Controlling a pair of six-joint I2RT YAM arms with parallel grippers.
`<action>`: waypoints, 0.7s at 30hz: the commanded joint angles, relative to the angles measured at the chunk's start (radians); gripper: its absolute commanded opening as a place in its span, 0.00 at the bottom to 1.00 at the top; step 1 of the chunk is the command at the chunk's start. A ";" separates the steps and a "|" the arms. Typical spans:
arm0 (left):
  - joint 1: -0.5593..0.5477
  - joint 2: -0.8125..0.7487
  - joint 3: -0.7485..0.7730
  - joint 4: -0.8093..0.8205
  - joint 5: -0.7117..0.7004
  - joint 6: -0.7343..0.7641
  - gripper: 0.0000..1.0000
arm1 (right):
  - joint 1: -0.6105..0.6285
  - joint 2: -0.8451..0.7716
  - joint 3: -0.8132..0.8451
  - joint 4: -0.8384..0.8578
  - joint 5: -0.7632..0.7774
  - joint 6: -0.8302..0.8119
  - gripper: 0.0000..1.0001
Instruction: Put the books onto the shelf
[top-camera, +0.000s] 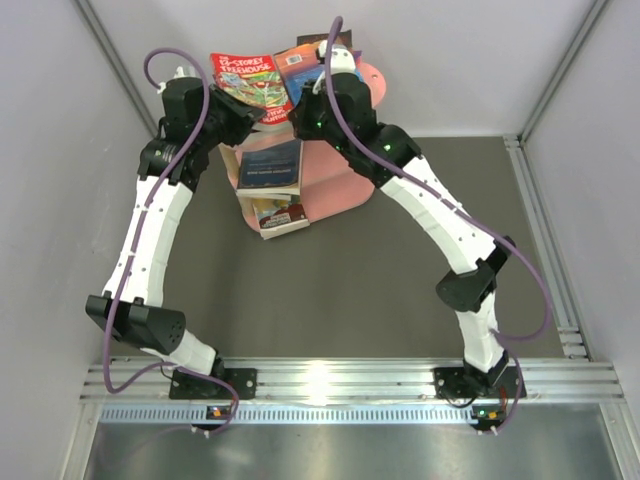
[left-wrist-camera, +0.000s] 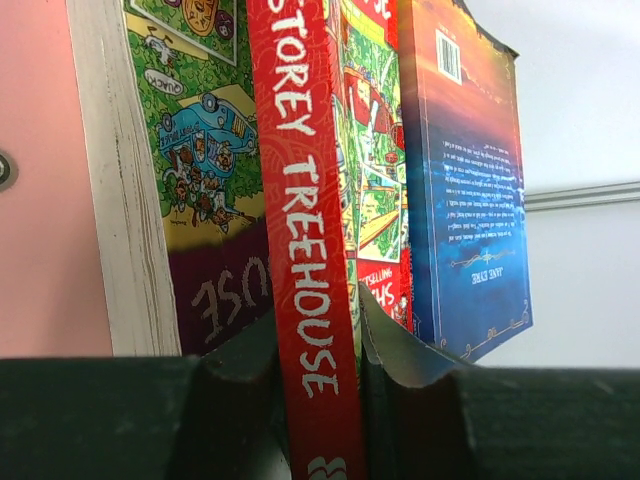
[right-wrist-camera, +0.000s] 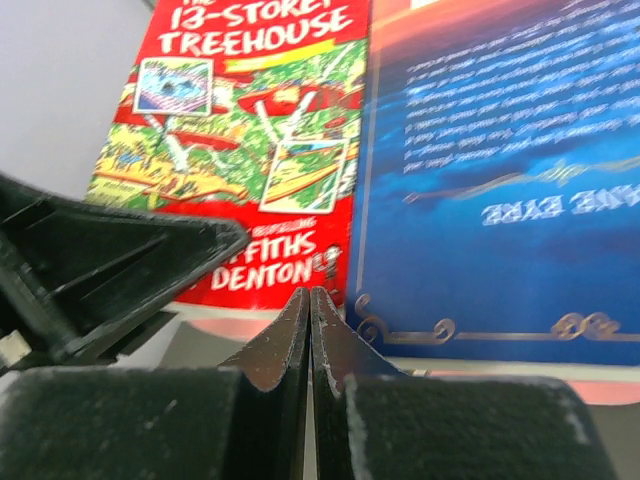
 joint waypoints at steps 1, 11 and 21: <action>0.007 0.059 -0.024 -0.173 -0.001 0.073 0.08 | 0.035 -0.003 0.045 0.033 0.020 -0.024 0.00; 0.019 0.056 -0.035 -0.180 0.001 0.078 0.06 | 0.090 0.026 0.046 -0.040 0.269 -0.166 0.00; 0.022 0.059 -0.041 -0.173 0.008 0.069 0.06 | 0.087 0.054 0.060 -0.010 0.381 -0.251 0.00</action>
